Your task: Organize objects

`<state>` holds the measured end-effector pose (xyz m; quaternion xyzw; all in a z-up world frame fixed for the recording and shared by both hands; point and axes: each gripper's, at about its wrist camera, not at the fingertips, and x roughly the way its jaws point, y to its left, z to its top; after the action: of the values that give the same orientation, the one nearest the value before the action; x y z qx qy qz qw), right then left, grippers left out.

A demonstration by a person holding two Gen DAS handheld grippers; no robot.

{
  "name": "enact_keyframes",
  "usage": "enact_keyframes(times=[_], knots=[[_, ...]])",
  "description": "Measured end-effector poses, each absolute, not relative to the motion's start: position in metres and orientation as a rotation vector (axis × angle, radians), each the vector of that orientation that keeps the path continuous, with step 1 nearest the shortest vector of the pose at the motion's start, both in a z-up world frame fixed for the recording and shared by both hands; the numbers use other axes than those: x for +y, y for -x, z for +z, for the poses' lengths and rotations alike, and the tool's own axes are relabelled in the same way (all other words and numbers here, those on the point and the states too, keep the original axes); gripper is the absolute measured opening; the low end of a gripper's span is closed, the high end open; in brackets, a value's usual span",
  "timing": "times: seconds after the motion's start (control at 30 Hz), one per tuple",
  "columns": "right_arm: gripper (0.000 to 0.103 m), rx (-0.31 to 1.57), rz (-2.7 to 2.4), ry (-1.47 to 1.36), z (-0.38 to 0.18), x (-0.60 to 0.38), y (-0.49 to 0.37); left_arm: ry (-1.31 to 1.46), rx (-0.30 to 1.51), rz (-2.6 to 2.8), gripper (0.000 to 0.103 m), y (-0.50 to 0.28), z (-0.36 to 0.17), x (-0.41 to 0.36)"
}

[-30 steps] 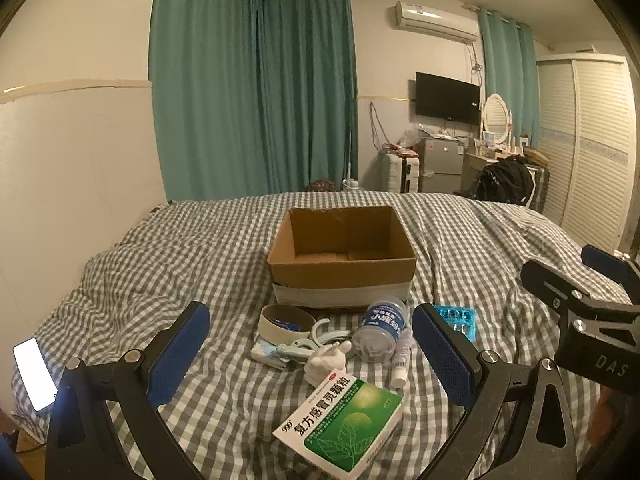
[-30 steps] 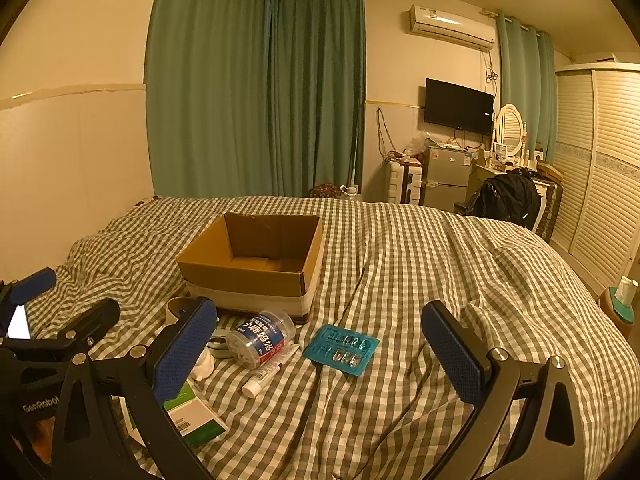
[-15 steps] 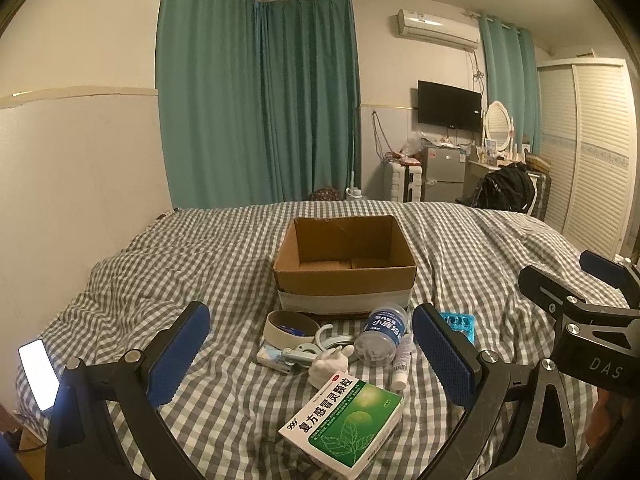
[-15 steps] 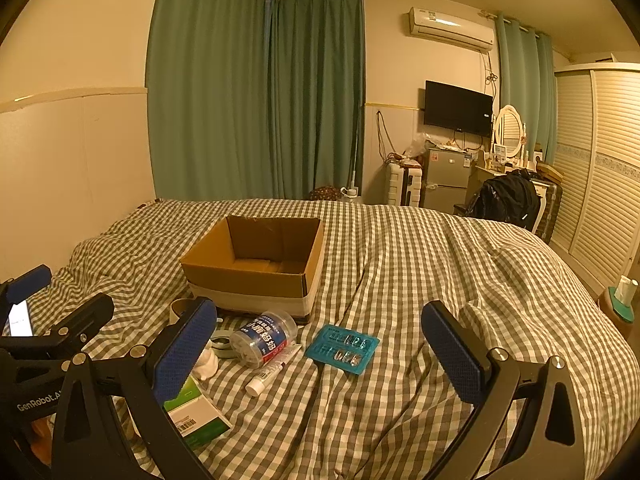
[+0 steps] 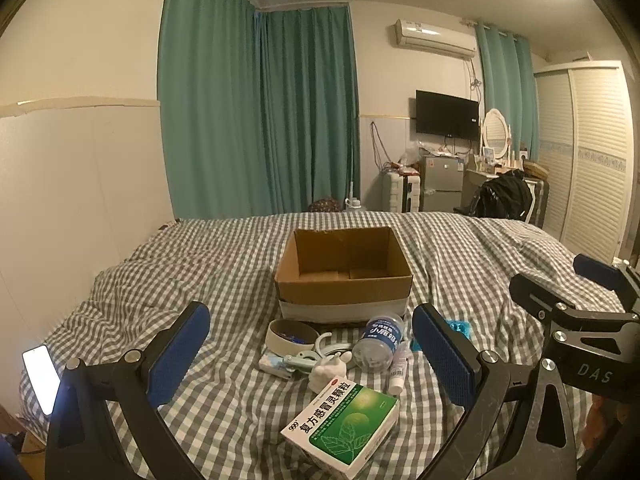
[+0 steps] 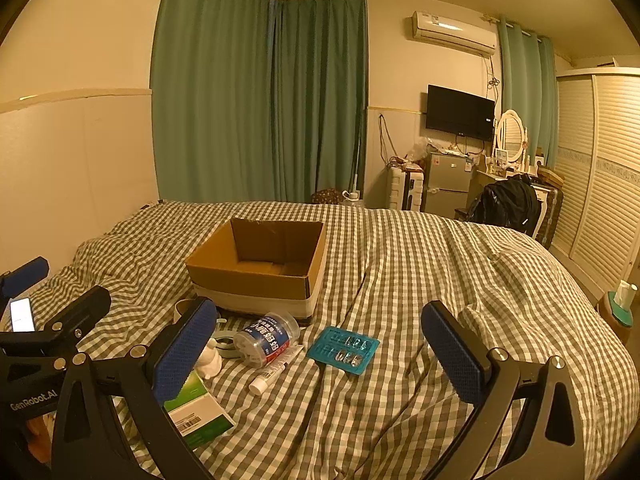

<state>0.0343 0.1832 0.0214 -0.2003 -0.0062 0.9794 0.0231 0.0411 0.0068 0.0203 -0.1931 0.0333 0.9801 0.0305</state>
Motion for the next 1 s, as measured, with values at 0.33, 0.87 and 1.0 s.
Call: enact_keyframes(times=[0.33,0.87,1.0], knots=[[0.103,-0.013,3.012,0.683,0.012,0.187,-0.035,0.884,0.102,2.889,0.103,-0.024,-0.038,0.007],[0.103,-0.024,2.945,0.910,-0.030,0.186,0.001,1.096,0.151,2.648,0.096,0.016,-0.133,0.021],[0.103,-0.052,2.905,0.985,-0.049,0.184,0.016,1.014,0.228,2.671,0.093,0.009,-0.124,0.023]])
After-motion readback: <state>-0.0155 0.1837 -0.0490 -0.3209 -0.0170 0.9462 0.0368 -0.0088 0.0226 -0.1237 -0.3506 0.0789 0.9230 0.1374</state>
